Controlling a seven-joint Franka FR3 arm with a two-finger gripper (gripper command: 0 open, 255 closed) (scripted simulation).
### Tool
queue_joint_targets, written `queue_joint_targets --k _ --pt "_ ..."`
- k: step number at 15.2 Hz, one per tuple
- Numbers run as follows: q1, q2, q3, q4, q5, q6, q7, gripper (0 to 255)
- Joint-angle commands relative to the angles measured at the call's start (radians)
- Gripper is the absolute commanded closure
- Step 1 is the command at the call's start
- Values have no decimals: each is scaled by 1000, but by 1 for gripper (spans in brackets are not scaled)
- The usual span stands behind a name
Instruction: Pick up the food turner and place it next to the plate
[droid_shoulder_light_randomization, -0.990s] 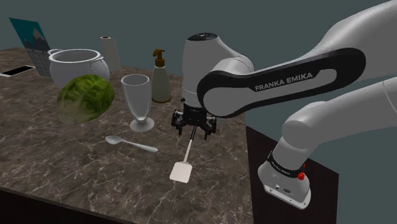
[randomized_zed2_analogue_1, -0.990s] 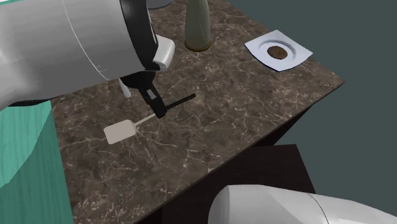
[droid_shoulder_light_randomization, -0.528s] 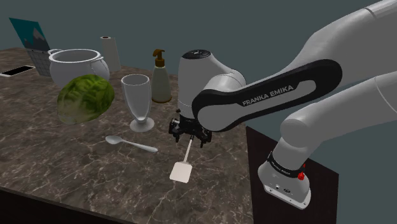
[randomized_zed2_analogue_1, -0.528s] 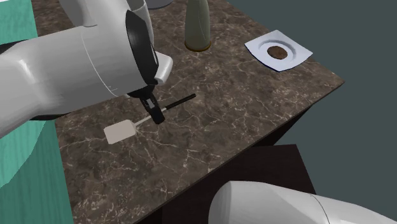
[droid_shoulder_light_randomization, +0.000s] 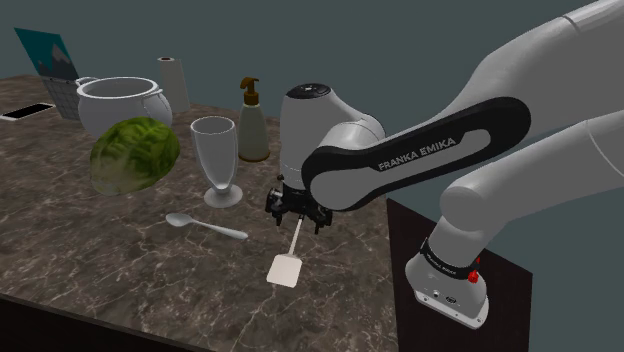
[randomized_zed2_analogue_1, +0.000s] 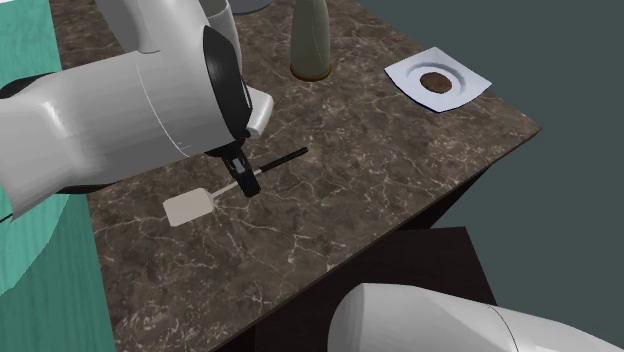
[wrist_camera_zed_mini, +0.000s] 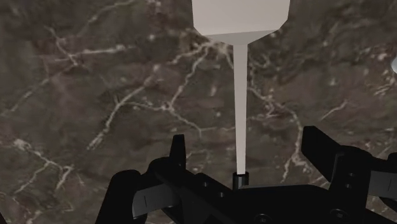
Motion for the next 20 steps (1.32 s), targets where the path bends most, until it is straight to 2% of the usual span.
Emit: queue_joint_targets --k 1,2,11,20 --pt "0 0 0 0 0 0 0 0" --pt "0 0 0 0 0 0 0 255" --pt "0 0 0 0 0 0 0 255" --pt "43 -85 -100 60 -17 -151 -13 255"
